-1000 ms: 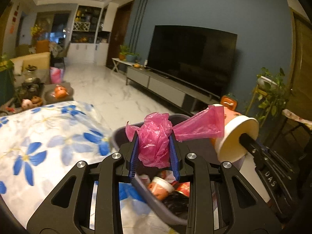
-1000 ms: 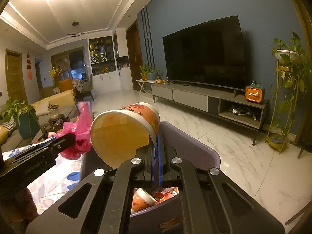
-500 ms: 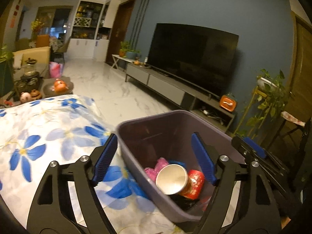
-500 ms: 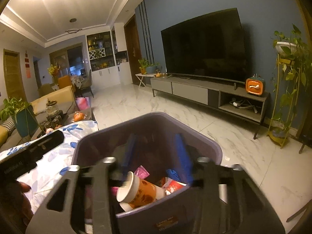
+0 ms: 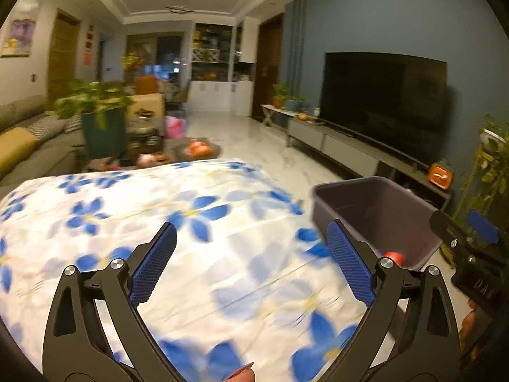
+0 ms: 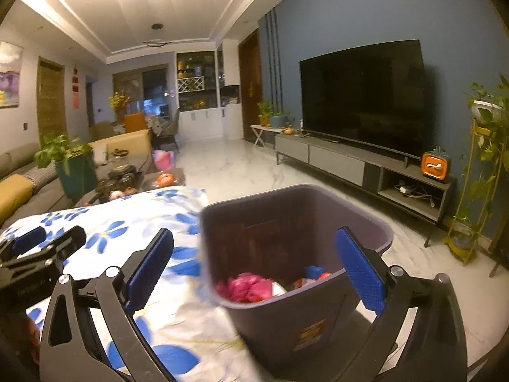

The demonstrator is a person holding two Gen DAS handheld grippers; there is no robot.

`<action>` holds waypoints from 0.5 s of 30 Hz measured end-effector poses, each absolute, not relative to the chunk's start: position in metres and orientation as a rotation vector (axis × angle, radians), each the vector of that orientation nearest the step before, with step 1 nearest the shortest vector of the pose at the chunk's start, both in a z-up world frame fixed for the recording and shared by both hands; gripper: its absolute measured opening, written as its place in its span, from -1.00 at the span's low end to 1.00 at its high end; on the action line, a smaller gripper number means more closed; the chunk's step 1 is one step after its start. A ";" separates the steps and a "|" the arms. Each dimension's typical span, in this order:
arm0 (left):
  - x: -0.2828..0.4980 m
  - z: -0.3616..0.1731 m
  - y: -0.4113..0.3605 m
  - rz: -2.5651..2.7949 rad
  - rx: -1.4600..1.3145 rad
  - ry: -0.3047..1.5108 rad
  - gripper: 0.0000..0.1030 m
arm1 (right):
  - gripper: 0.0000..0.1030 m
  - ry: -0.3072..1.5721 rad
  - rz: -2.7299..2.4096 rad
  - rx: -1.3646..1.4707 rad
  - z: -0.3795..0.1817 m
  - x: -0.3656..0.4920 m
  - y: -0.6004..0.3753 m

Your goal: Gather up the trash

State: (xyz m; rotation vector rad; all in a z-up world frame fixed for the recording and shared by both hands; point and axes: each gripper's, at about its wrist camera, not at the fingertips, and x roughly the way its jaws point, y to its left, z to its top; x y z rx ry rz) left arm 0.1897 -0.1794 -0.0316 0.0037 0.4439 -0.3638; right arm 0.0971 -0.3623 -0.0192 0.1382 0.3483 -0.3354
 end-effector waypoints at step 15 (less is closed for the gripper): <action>0.102 -0.009 -0.073 -0.166 0.014 0.383 0.87 | 0.89 0.303 -0.270 0.037 0.001 0.043 -0.270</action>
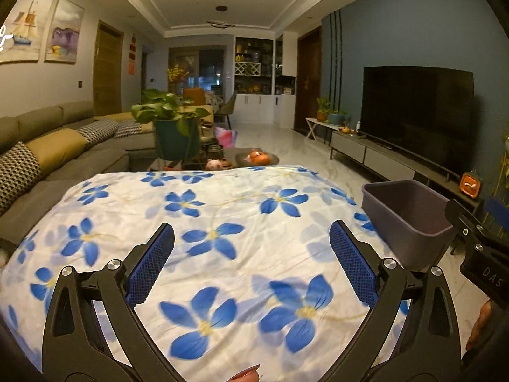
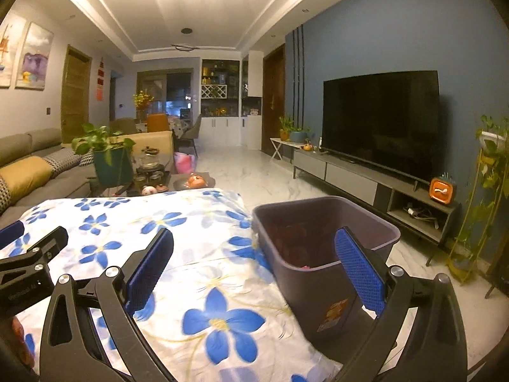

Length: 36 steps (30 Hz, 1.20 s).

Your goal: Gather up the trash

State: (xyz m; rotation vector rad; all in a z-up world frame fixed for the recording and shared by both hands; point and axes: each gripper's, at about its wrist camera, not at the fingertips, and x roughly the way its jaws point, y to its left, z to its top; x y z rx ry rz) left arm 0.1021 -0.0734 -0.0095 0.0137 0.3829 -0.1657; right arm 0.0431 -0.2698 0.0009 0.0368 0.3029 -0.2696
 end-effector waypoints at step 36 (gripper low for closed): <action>0.058 0.000 -0.026 -0.125 -0.025 0.358 0.87 | 0.89 0.297 -0.194 0.018 0.003 0.010 -0.210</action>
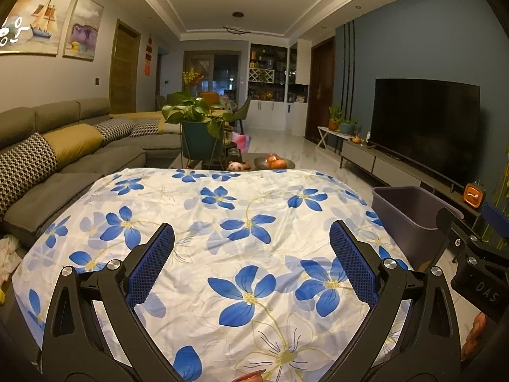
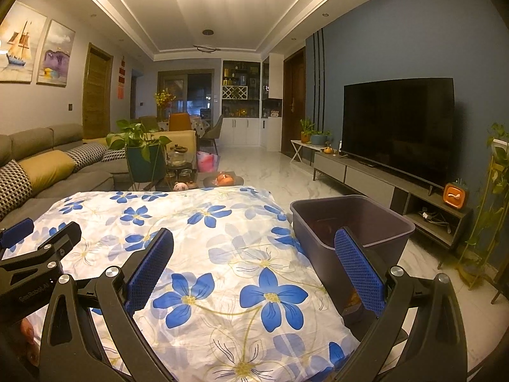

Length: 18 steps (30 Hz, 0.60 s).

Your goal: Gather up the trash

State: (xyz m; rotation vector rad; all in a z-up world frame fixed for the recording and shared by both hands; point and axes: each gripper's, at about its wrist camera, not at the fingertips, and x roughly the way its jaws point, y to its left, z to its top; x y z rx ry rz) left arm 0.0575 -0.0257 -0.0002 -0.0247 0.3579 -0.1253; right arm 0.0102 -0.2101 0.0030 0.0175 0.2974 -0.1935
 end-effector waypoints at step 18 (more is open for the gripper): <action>0.057 0.005 -0.029 -0.130 -0.028 0.354 0.87 | 0.89 0.289 -0.200 0.020 0.006 0.013 -0.206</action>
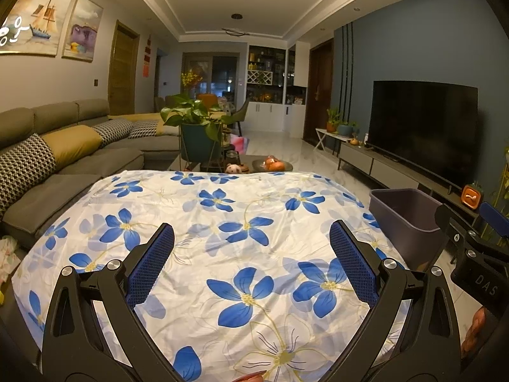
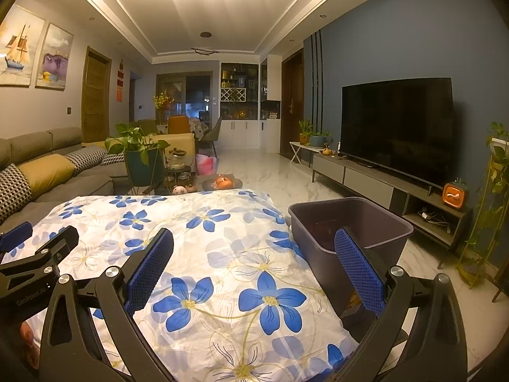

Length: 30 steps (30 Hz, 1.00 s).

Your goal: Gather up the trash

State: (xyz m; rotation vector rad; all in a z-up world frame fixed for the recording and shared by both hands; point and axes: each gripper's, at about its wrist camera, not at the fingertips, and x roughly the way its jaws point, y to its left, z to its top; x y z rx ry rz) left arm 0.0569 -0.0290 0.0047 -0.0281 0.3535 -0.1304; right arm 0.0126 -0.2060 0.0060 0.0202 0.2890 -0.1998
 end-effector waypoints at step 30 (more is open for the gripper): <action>0.057 0.007 -0.034 -0.143 -0.035 0.353 0.87 | 0.89 0.287 -0.199 0.023 0.008 0.011 -0.207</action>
